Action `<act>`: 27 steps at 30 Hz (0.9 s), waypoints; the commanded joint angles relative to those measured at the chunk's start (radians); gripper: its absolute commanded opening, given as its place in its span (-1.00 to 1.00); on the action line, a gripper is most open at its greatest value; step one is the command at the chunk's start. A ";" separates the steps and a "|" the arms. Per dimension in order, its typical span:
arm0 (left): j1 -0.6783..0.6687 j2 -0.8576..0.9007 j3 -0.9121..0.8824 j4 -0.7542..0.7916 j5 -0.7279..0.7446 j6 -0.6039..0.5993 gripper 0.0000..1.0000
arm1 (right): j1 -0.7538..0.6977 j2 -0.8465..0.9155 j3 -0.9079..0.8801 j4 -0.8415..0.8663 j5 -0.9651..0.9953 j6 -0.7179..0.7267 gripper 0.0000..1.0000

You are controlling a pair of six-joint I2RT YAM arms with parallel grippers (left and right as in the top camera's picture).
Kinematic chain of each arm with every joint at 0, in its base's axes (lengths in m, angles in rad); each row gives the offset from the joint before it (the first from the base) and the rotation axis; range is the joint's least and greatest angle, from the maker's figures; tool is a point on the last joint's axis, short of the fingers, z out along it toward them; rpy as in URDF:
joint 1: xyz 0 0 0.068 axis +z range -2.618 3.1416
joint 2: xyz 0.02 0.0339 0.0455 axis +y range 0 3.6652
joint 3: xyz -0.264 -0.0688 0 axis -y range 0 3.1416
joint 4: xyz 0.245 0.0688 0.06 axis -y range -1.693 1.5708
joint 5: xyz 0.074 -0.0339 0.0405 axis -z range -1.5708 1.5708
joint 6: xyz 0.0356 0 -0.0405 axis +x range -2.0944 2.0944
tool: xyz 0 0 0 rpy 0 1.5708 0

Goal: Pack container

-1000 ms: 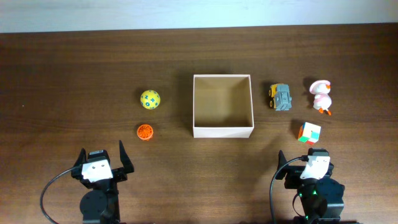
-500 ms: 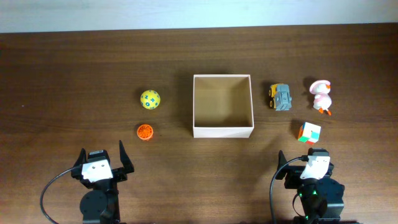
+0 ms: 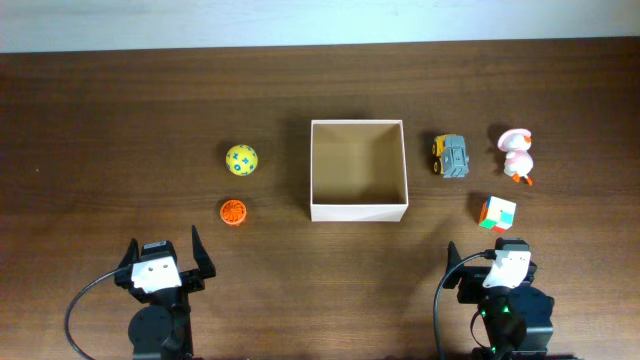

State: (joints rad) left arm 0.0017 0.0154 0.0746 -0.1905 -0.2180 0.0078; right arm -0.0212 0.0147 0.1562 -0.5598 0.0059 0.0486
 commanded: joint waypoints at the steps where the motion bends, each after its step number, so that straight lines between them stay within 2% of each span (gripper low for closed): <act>1: 0.005 -0.008 -0.014 0.003 -0.008 0.008 0.99 | -0.006 -0.006 -0.007 0.000 -0.005 -0.004 0.97; 8: 0.005 -0.009 -0.014 0.019 -0.007 0.008 0.98 | -0.006 -0.006 -0.007 0.000 -0.009 -0.004 0.98; 12: 0.005 -0.008 -0.014 0.003 0.036 0.008 0.98 | -0.006 -0.006 -0.007 0.010 -0.107 -0.002 0.98; 15: 0.005 -0.008 -0.014 0.021 0.089 0.008 0.99 | -0.006 -0.006 -0.006 0.068 -0.211 0.086 0.98; 18: 0.005 -0.007 0.004 0.008 0.133 0.003 0.99 | -0.006 -0.006 0.013 0.080 -0.224 0.171 0.97; 23: 0.006 0.071 0.141 -0.103 0.131 -0.022 0.99 | -0.006 0.045 0.116 0.060 -0.227 0.164 0.97; 27: 0.006 0.239 0.289 -0.110 0.123 -0.030 0.98 | -0.006 0.200 0.274 0.031 -0.211 0.101 0.97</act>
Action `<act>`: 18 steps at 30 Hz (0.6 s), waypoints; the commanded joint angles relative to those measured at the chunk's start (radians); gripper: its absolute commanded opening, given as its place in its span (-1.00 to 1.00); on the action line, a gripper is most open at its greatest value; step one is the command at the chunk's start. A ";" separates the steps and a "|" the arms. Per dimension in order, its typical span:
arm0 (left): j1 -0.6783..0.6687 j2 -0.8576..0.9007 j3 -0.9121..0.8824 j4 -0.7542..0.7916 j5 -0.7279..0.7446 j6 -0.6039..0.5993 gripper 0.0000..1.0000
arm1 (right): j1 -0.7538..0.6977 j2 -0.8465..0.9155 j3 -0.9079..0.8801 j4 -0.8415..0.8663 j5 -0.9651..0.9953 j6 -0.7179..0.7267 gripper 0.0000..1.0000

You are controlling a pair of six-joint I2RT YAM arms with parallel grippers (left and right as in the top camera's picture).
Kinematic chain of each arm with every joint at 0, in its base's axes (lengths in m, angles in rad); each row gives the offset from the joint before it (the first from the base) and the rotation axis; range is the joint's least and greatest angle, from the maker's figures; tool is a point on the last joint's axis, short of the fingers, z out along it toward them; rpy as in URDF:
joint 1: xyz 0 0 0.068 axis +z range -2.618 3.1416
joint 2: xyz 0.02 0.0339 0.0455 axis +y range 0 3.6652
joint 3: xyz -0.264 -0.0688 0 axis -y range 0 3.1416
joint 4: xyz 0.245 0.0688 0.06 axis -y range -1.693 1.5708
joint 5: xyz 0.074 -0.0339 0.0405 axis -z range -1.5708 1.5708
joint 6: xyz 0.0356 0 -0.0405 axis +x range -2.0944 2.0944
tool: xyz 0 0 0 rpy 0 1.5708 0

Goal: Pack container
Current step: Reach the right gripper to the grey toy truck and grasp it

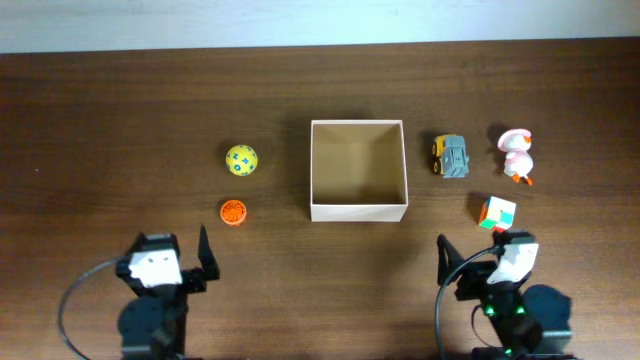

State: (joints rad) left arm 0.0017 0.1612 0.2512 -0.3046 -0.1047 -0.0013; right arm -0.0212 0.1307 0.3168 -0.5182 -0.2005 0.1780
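Note:
An open white cardboard box (pixel 358 205) stands mid-table, and nothing shows inside it. Left of it lie a yellow ball with blue marks (pixel 241 159) and a small orange ball (pixel 234 211). To its right are a grey and yellow toy truck (pixel 452 156), a pink and white duck figure (pixel 516 154) and a multicoloured cube (pixel 498 213). My left gripper (pixel 172 247) is open near the front edge, just below the orange ball. My right gripper (pixel 481 250) is open just below the cube. Neither holds anything.
The dark wooden table (pixel 120 110) runs to a pale wall at the back. Black cables loop beside both arm bases at the front edge.
Both arms have shifted slightly. The left gripper now sits a little further right and the right gripper a little closer to the cube. No object has moved.

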 commanded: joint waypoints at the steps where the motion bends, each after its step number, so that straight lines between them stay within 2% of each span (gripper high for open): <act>1: 0.006 0.137 0.151 -0.001 0.005 -0.035 0.98 | -0.006 0.135 0.163 -0.032 0.006 -0.039 0.97; 5: 0.006 0.355 0.351 -0.063 0.004 -0.067 0.98 | -0.006 0.381 0.396 -0.173 0.063 -0.053 0.97; 11: 0.006 0.668 0.654 -0.222 0.016 -0.066 0.99 | -0.006 0.762 0.787 -0.419 0.106 -0.187 0.97; 18: 0.013 0.958 0.916 -0.358 0.050 -0.066 0.99 | -0.006 1.152 1.173 -0.609 0.134 -0.201 0.98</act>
State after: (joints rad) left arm 0.0036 1.0435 1.0882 -0.6426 -0.0895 -0.0536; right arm -0.0212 1.1744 1.3888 -1.1084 -0.0933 0.0040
